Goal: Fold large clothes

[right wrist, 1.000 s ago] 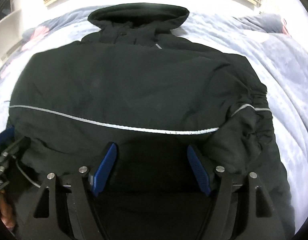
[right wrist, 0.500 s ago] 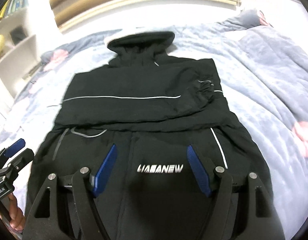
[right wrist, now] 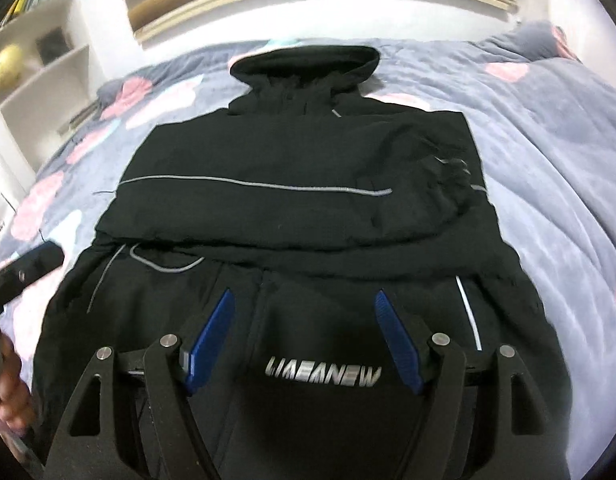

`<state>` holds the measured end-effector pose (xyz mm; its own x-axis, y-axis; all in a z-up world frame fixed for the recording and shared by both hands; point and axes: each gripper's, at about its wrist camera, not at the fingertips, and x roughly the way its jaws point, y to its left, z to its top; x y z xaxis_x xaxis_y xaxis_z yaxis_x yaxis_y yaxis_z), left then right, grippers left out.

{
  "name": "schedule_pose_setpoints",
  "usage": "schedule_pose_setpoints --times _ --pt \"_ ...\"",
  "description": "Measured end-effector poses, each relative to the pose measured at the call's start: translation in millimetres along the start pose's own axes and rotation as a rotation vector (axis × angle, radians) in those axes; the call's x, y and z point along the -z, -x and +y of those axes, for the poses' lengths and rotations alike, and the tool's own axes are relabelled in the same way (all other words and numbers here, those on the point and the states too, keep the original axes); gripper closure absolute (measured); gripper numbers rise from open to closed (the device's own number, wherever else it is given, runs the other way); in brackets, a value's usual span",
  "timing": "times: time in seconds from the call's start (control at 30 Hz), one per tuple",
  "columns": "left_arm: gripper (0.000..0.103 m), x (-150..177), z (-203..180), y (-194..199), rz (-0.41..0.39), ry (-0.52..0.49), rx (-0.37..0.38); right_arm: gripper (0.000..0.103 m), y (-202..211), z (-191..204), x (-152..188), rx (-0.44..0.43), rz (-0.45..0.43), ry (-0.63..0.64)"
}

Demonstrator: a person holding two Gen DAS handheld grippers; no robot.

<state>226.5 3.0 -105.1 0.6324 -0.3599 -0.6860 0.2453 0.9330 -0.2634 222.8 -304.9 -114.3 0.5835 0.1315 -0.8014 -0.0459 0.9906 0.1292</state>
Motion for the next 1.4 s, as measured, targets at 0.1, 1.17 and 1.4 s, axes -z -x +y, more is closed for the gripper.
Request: schedule_pose_setpoints --times 0.1,1.17,1.4 --pt "0.022 -24.4 -1.1 -13.0 0.02 0.02 0.009 0.028 -7.5 -4.4 -25.9 -0.011 0.035 0.005" --pt "0.022 -366.6 47.2 -244.7 0.222 0.121 -0.029 0.027 -191.4 -136.9 -377.5 0.031 0.197 -0.268" --pt "0.022 -374.3 57.9 -337.1 0.286 0.123 -0.032 0.027 -257.5 -147.0 -391.7 0.031 0.21 -0.231"
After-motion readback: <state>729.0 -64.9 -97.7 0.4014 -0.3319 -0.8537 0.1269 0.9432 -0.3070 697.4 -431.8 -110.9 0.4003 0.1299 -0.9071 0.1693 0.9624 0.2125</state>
